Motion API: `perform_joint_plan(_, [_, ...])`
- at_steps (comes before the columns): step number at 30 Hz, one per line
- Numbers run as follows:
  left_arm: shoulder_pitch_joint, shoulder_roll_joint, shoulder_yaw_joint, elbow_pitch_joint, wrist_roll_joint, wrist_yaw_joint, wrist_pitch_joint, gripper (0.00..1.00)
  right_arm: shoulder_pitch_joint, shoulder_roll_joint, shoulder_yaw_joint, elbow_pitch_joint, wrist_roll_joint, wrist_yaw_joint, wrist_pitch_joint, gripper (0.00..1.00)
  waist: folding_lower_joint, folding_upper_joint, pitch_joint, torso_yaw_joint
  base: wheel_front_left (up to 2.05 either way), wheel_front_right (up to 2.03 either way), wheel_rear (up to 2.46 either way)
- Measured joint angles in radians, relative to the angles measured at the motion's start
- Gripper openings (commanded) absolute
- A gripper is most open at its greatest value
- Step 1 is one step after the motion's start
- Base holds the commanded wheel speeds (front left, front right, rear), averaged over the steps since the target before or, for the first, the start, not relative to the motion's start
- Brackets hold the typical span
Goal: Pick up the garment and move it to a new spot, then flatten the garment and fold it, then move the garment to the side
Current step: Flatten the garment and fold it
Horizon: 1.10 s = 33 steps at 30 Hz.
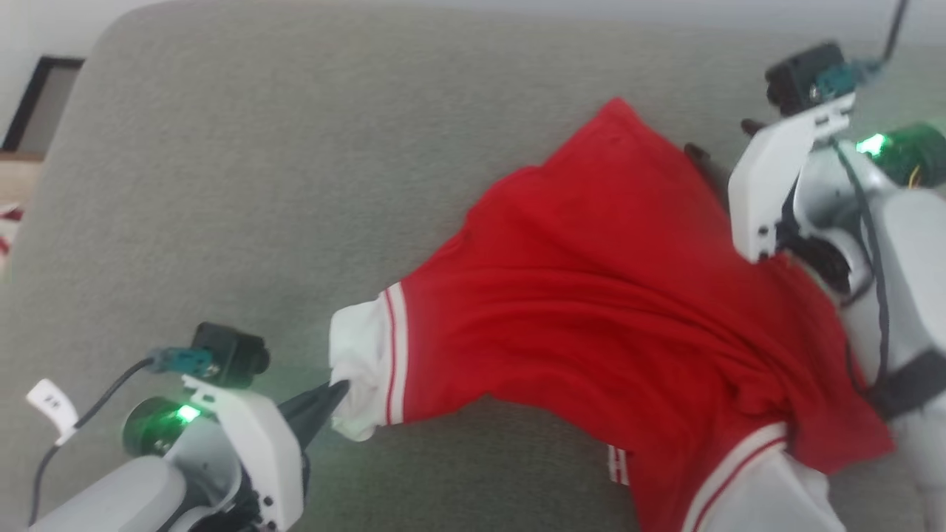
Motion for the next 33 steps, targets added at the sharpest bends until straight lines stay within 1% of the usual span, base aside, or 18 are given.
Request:
perform_joint_plan(4, [-0.042, -0.043, -0.017, 0.033, 0.013, -0.03, 0.01, 0.0, -0.131, -0.018, 0.09, 0.19, 0.011, 0.0, -0.016, 1.0, -0.0001, 0.0, 0.026, 0.05, 0.0, 0.0, 0.0])
perform_joint_plan(8, [-0.078, -0.083, -0.032, 0.067, 0.021, -0.061, 0.017, 0.0, -0.238, -0.036, 0.181, 0.346, 0.033, 0.0, -0.015, 1.0, 0.0, 0.0, 0.053, 0.099, 0.0, 0.0, 0.0])
perform_joint_plan(12, [-0.108, -0.119, -0.047, 0.1, 0.035, -0.089, 0.017, 0.0, -0.308, -0.048, 0.268, 0.467, 0.071, 0.0, 0.006, 1.0, 0.0, 0.0, 0.083, 0.144, 0.0, 0.0, 0.0])
perform_joint_plan(16, [-0.13, -0.147, -0.055, 0.131, 0.043, -0.111, 0.017, 0.0, -0.358, -0.062, 0.352, 0.542, 0.128, -0.001, 0.046, 1.0, 0.0, 0.0, 0.11, 0.181, 0.0, 0.0, 0.0])
perform_joint_plan(17, [-0.135, -0.154, -0.058, 0.138, 0.043, -0.114, 0.017, 0.0, -0.364, -0.065, 0.37, 0.556, 0.147, -0.002, 0.064, 0.45, 0.0, 0.0, 0.115, 0.189, 0.0, 0.0, 0.0])
perform_joint_plan(18, [-0.139, -0.16, -0.059, 0.147, 0.043, -0.12, 0.017, 0.0, -0.373, -0.067, 0.389, 0.568, 0.163, -0.004, 0.083, 0.0, -0.0001, 0.0, 0.12, 0.196, 0.0, 0.0, 0.0])
perform_joint_plan(21, [-0.141, -0.166, -0.058, 0.17, 0.042, -0.122, 0.014, 0.0, -0.397, -0.074, 0.438, 0.582, 0.194, -0.003, 0.114, 0.0, -0.0001, 0.0, 0.127, 0.204, 0.0, 0.0, 0.0])
perform_joint_plan(25, [-0.146, -0.157, -0.046, 0.191, 0.039, -0.12, 0.013, 0.0, -0.409, -0.069, 0.46, 0.607, 0.226, 0.0, 0.079, 0.0, 0.0, 0.0, 0.116, 0.19, 0.0, 0.0, 0.0])
perform_joint_plan(28, [-0.166, -0.13, -0.026, 0.188, 0.035, -0.104, 0.022, 0.0, -0.409, -0.064, 0.479, 0.608, 0.247, 0.0, 0.052, 0.0, -0.0001, 0.0, 0.098, 0.167, 0.0, 0.0, 0.0])
perform_joint_plan(31, [-0.201, -0.086, 0.0, 0.172, 0.035, -0.084, 0.046, 0.0, -0.414, -0.071, 0.488, 0.6, 0.276, 0.0, 0.02, 0.0, -0.0001, 0.0, 0.074, 0.136, 0.0, 0.0, 0.0])
perform_joint_plan(33, [-0.233, -0.058, 0.022, 0.162, 0.035, -0.063, 0.069, 0.0, -0.421, -0.081, 0.496, 0.584, 0.288, 0.0, -0.007, 0.0, -0.0001, 0.0, 0.056, 0.112, 0.0, 0.0, 0.0])
